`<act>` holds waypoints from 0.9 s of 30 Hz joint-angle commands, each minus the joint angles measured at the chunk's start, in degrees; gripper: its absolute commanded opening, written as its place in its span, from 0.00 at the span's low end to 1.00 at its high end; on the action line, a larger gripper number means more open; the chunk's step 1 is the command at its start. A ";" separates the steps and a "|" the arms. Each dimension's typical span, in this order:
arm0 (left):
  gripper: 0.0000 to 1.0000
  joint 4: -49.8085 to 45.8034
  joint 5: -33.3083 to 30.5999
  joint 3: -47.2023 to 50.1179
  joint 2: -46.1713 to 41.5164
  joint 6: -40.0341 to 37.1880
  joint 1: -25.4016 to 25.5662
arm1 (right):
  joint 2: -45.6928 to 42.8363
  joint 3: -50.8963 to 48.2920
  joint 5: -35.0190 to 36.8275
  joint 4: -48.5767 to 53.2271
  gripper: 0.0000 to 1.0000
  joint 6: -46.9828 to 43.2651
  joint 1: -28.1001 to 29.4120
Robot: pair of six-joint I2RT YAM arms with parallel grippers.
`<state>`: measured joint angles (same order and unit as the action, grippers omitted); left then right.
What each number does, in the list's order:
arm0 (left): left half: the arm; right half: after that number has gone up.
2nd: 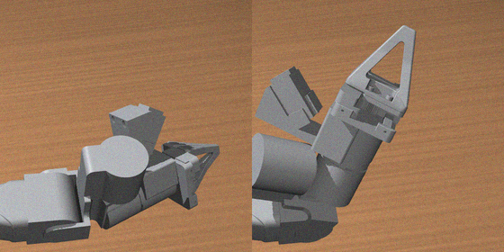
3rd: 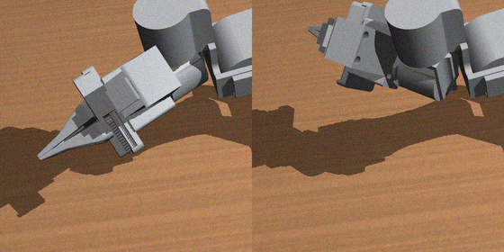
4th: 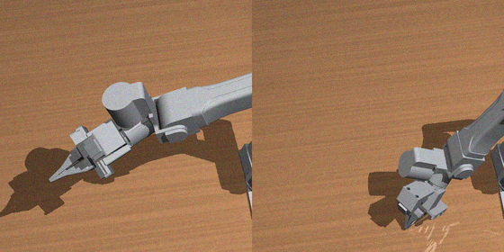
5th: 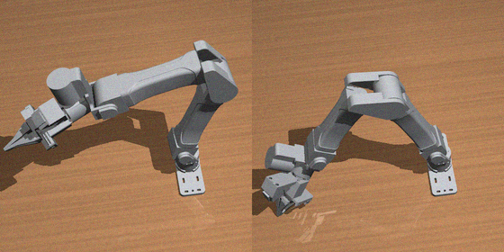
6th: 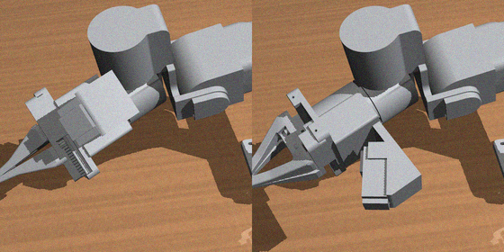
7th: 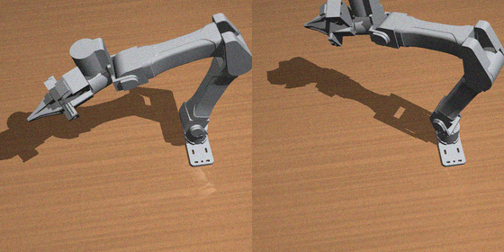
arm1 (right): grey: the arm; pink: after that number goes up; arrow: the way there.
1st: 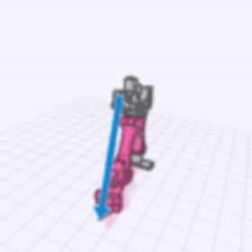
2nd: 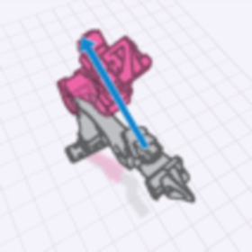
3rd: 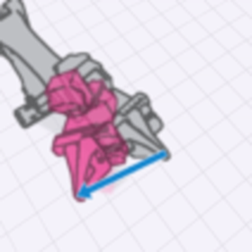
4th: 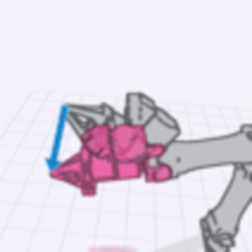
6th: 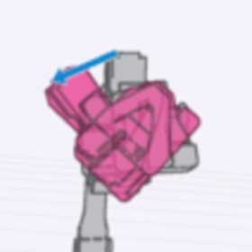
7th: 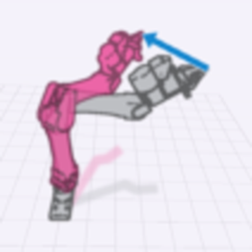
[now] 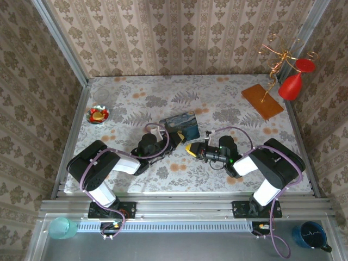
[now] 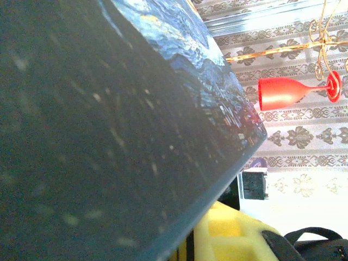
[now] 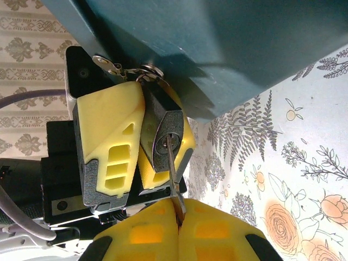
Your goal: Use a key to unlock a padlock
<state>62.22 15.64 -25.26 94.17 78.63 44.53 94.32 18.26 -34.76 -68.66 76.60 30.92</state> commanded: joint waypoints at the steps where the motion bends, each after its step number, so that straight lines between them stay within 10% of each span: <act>1: 0.14 2.12 6.07 -1.02 0.97 -1.06 0.88 | -1.02 0.70 0.46 -2.25 0.00 -1.97 0.99; 15: 0.19 1.12 6.33 -0.76 1.21 -2.05 -0.35 | -4.19 0.51 1.45 3.08 0.00 -3.91 1.95; 27: 0.04 1.16 7.15 -0.71 0.09 -2.05 -0.46 | -2.99 -0.98 -1.38 1.62 0.00 -1.22 -2.86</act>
<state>62.02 19.70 -25.26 94.67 77.56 43.79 91.33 17.15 -35.09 -64.27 74.61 30.09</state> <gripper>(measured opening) 0.140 0.067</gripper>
